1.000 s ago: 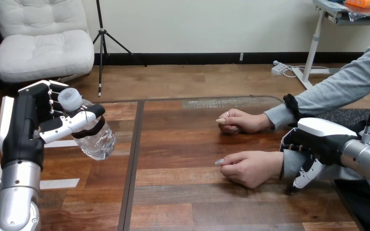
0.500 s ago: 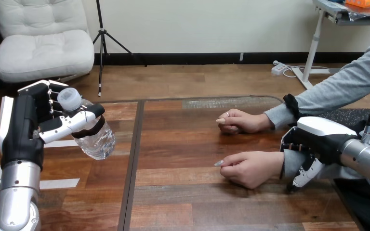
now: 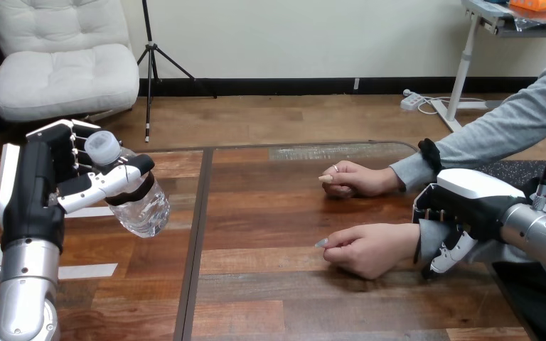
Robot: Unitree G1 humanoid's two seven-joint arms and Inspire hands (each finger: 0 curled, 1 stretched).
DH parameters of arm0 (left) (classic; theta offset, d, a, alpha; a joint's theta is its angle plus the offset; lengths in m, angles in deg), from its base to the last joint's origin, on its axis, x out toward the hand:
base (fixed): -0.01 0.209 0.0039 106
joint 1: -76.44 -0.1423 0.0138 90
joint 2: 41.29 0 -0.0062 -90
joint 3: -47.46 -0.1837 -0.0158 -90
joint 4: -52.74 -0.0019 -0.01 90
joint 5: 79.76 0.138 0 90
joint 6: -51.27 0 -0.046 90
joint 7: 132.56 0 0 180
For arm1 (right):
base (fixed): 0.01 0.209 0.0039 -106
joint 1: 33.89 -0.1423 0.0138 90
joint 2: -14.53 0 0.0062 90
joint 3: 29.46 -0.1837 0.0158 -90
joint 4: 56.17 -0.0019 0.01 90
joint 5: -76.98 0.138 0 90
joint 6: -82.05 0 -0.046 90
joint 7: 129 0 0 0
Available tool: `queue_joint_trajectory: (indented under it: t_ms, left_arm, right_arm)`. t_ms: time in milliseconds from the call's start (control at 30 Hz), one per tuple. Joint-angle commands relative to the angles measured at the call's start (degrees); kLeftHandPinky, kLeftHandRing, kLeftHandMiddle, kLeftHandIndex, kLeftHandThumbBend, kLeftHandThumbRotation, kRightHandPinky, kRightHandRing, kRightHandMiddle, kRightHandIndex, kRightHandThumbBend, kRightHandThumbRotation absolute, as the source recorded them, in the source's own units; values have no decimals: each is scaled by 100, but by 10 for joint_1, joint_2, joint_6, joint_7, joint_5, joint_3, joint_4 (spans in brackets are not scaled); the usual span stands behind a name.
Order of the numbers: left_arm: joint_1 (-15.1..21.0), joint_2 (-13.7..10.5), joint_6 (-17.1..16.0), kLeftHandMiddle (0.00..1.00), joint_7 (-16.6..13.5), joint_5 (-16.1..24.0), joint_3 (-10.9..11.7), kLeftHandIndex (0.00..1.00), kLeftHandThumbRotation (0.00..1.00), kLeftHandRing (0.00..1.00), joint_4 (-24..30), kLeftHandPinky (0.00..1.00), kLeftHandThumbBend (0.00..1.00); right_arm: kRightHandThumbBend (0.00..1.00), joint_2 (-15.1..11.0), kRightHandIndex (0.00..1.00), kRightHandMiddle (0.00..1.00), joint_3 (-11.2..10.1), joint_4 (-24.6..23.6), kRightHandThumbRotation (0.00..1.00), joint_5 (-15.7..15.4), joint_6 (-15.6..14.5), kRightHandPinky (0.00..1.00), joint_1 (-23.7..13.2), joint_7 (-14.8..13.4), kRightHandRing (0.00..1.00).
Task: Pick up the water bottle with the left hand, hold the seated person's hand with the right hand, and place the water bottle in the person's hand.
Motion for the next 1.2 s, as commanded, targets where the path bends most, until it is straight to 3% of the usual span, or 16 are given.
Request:
queue_joint_trajectory:
  t_ms: [0, 500, 1167]
  left_arm:
    - [23, 0, -19, 40, -5, -7, 11, 40, 0, 36, 35, 31, 75]
    - [23, 1, -15, 40, -6, -7, 10, 40, 0, 36, 37, 31, 74]
    - [23, 0, -21, 40, -4, -10, 11, 40, 0, 36, 30, 31, 74]
  right_arm:
    - [81, -19, 43, 38, -7, -4, 0, 3, 16, 26, -24, -20, 31]
    - [75, -17, 39, 36, -7, -1, 0, 3, 16, 24, -27, -21, 29]
    - [74, -16, 38, 35, -6, -2, 0, -3, 14, 24, -26, -31, 28]
